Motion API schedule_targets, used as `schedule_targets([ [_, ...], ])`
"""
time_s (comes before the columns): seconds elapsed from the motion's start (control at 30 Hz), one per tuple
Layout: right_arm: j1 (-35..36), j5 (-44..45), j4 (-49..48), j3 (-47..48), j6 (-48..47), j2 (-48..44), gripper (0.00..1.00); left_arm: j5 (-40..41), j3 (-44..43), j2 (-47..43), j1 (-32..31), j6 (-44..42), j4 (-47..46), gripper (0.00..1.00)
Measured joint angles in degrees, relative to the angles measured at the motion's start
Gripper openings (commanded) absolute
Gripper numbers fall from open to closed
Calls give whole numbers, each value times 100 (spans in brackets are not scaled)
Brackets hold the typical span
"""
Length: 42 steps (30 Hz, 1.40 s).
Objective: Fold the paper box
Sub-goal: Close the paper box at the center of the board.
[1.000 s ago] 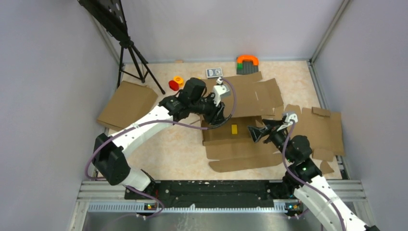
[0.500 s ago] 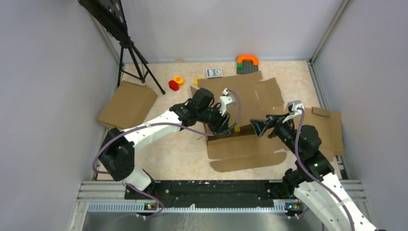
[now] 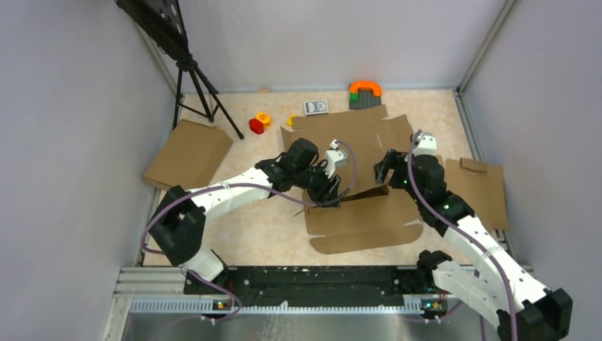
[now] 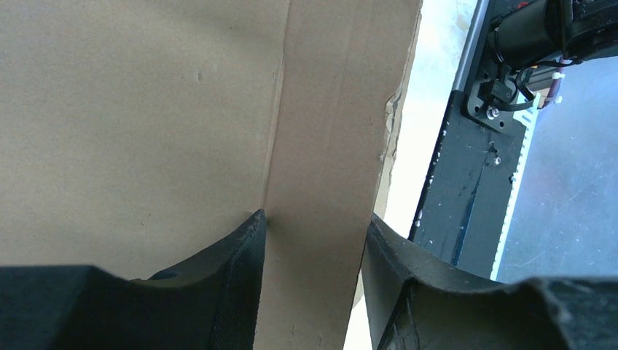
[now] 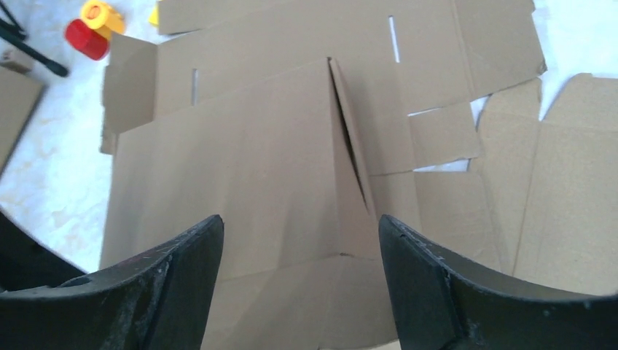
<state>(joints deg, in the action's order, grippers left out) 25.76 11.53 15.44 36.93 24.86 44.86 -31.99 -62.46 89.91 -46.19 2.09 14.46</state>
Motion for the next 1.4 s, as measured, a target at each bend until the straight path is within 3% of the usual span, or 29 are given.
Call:
schedule_targets([
  [0.13,-20,81,50,155,-17,476,74,13,-2,0,0,-2,39,51],
  [0.2,-87,-35,46,181,-11,732,86,11,-7,0,0,-2,55,52],
  [0.3,-249,-289,114,214,20,1095,87,35,-11,0,0,-4,59,51],
  [0.47,-870,-1200,219,431,81,1620,64,127,-66,0,0,-4,39,52],
  [0.63,-1058,-1799,214,442,208,1655,55,136,-87,0,0,-4,101,52],
  [0.83,-1246,-2406,229,448,334,1873,54,162,-96,0,0,-2,232,52],
  [0.93,-1255,-2557,232,448,374,1937,62,164,-125,2,2,-2,339,52],
  [1.07,-1266,-2618,256,448,367,1937,50,164,-140,4,0,0,382,54],
  [1.33,-1276,-2428,254,343,297,1937,47,94,-140,116,0,59,369,55],
  [1.4,-1276,-2382,184,201,275,1939,50,83,-140,188,0,105,358,55],
])
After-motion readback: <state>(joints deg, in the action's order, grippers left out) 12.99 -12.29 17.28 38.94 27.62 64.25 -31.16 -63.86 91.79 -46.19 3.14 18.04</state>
